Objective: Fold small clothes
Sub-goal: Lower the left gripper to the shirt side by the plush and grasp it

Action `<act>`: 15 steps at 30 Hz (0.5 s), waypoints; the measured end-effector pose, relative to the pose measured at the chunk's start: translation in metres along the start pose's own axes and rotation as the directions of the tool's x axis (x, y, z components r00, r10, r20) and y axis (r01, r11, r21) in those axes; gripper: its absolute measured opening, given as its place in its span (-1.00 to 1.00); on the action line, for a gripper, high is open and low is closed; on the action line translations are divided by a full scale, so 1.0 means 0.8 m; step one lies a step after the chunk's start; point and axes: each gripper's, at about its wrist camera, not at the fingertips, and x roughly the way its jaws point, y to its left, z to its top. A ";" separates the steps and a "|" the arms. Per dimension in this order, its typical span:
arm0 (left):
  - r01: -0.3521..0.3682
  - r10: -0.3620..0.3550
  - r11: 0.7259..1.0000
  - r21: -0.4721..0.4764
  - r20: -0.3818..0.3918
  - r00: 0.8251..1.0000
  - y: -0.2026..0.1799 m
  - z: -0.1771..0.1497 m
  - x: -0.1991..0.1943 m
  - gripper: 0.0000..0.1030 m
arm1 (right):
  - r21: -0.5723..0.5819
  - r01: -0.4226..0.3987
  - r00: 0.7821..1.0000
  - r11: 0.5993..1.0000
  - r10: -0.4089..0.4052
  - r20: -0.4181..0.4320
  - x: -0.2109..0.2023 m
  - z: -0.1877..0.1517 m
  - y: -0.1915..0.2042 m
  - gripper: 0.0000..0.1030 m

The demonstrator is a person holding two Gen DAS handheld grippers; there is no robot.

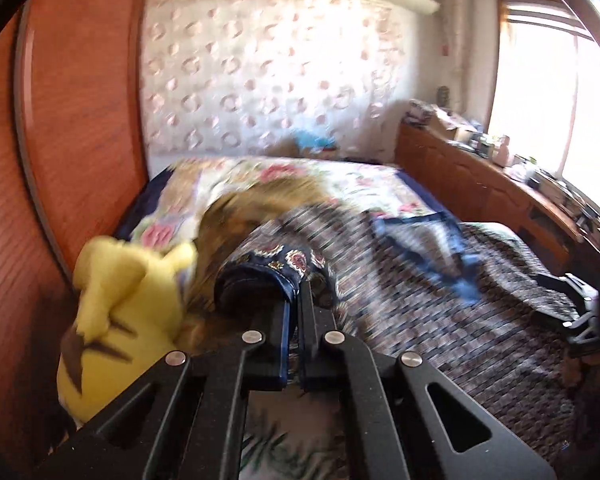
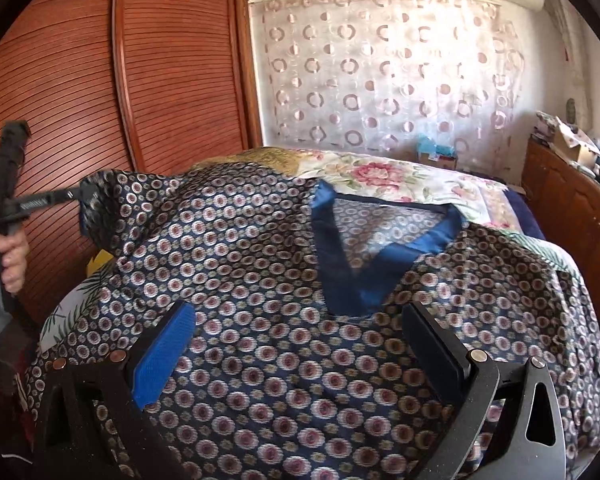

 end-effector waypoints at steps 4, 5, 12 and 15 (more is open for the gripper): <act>0.026 -0.027 0.996 0.080 0.007 1.000 -0.046 0.032 0.011 -0.93 | 0.014 0.027 1.000 1.000 -0.027 0.011 -0.006 0.001 -0.016 0.99; 0.032 -0.033 0.995 0.097 0.004 0.999 -0.057 0.037 0.016 -0.93 | 0.019 0.034 0.999 0.999 -0.034 0.018 -0.009 0.001 -0.019 0.99; 0.086 -0.079 0.982 0.167 -0.050 0.996 -0.115 0.046 0.049 -0.83 | 0.036 0.055 0.998 0.998 -0.055 0.024 -0.022 -0.008 -0.031 0.99; 0.118 -0.111 0.978 0.172 -0.049 0.993 -0.125 0.043 0.048 -0.26 | 0.042 0.060 0.998 0.997 -0.061 0.014 -0.021 -0.011 -0.036 0.99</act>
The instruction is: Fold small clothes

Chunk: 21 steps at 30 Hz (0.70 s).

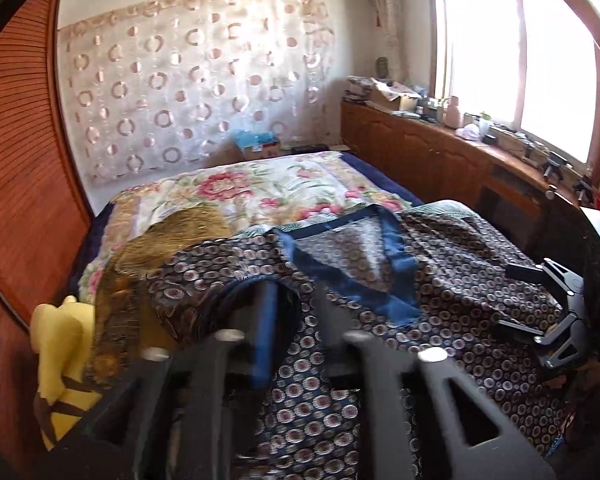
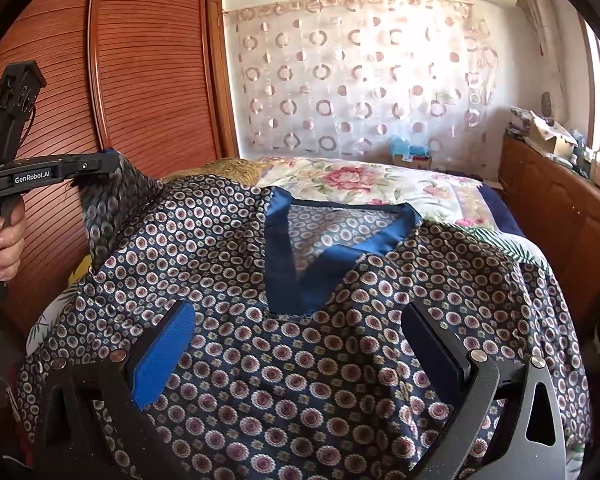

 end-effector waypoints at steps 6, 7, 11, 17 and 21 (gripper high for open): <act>-0.010 0.010 1.000 0.002 0.025 1.000 0.000 0.000 -0.019 0.38 | 0.002 0.001 1.000 1.000 -0.001 -0.006 -0.002 0.011 -0.002 0.99; -0.015 0.015 1.000 -0.008 0.032 0.999 0.004 -0.001 -0.024 0.49 | 0.001 -0.003 1.000 1.000 0.003 -0.005 -0.001 0.014 -0.001 0.99; -0.051 0.052 0.998 -0.034 0.049 0.997 0.021 -0.007 -0.037 0.50 | -0.024 -0.031 1.000 0.999 0.031 -0.006 0.007 0.025 0.011 0.97; -0.132 0.136 0.989 -0.064 0.048 0.990 0.059 -0.027 -0.050 0.50 | -0.101 -0.123 0.992 0.987 0.120 -0.037 0.047 0.055 0.044 0.77; -0.167 0.171 0.982 -0.088 0.034 0.985 0.084 -0.038 -0.048 0.50 | -0.145 -0.179 0.983 0.973 0.169 -0.076 0.093 0.077 0.069 0.74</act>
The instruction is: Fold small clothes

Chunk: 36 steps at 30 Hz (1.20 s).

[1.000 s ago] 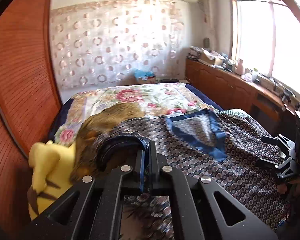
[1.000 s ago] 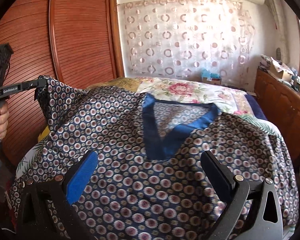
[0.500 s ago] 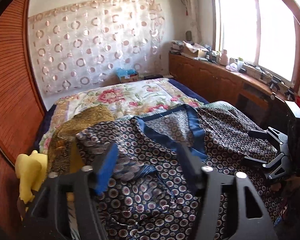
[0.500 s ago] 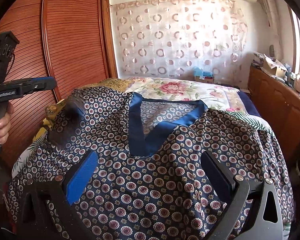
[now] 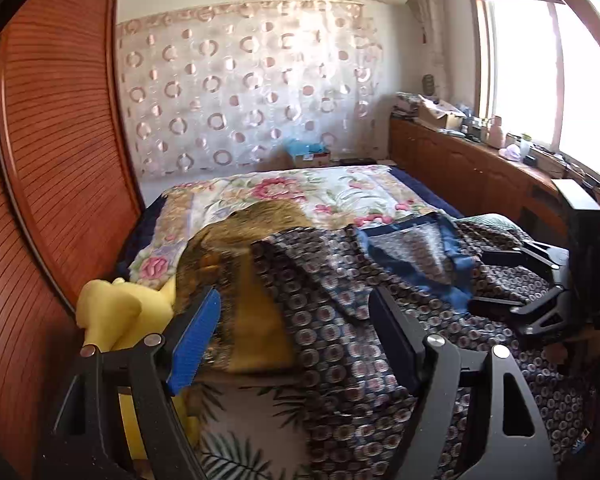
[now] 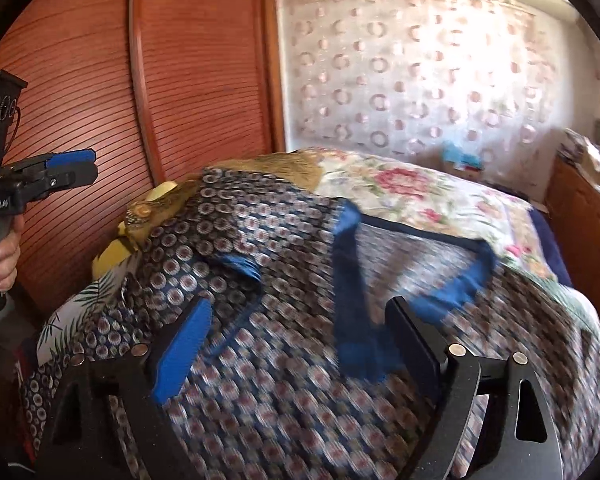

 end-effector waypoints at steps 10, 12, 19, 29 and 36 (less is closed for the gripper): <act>-0.016 0.015 0.999 -0.045 -0.029 0.999 0.035 -0.010 0.028 0.50 | -0.148 -0.112 0.987 0.983 0.093 -0.130 0.118 0.048 0.047 0.74; -0.020 0.018 0.999 -0.048 -0.037 0.999 0.041 -0.010 0.037 0.50 | -0.184 -0.101 0.984 0.978 0.071 -0.162 0.141 0.053 0.052 0.74; -0.034 0.030 0.997 -0.071 -0.053 0.998 0.053 -0.007 0.060 0.50 | -0.210 -0.040 0.987 0.977 0.007 -0.158 0.181 0.090 0.021 0.73; -0.035 0.029 0.997 -0.069 -0.088 0.996 0.048 0.003 0.101 0.50 | -0.062 0.021 0.995 0.998 -0.027 -0.101 0.167 0.115 -0.058 0.73; 0.043 -0.051 0.997 -0.067 -0.126 0.991 0.043 0.021 0.144 0.12 | -0.039 0.015 0.998 0.999 -0.018 -0.064 0.120 0.078 -0.056 0.73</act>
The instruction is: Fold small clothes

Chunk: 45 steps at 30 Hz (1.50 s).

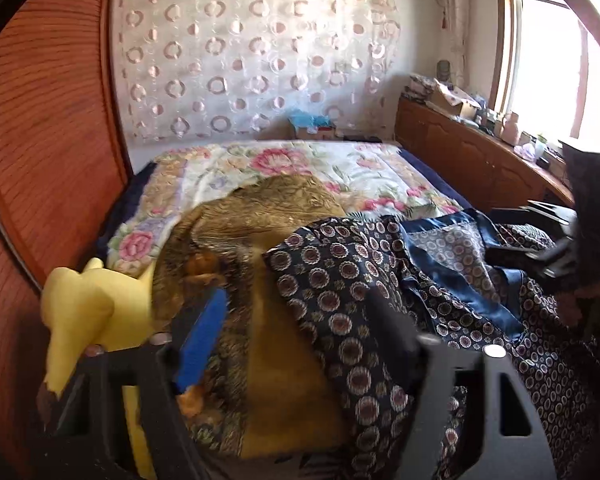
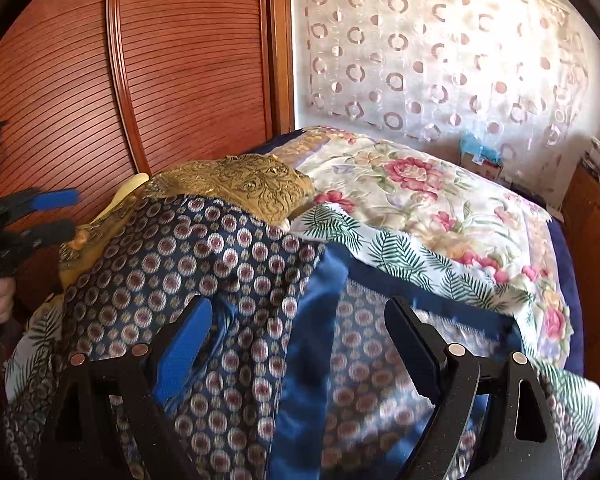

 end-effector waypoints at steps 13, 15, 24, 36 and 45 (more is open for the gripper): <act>0.052 -0.058 0.998 -0.044 -0.156 0.986 0.010 0.027 0.071 -0.89 | 0.093 0.057 0.998 0.994 -0.060 0.028 -0.100 -0.058 -0.037 0.73; 0.062 -0.065 0.998 -0.025 -0.132 0.989 0.006 0.029 0.064 -0.97 | 0.106 0.076 0.996 0.991 -0.081 0.035 -0.110 -0.066 -0.041 0.73; 0.001 -0.001 1.000 -0.005 -0.025 1.000 0.014 0.050 0.018 -0.97 | 0.184 0.113 0.992 0.977 -0.120 0.028 -0.147 -0.105 -0.061 0.73; 0.015 -0.030 0.992 0.124 0.124 0.992 -0.063 0.034 -0.062 0.51 | 0.273 0.226 0.970 0.935 -0.241 0.024 -0.215 -0.151 -0.098 0.73; 0.108 -0.129 0.978 0.178 0.114 0.985 -0.150 -0.018 -0.095 0.63 | 0.314 0.338 0.938 0.887 -0.343 -0.041 -0.269 -0.204 -0.118 0.73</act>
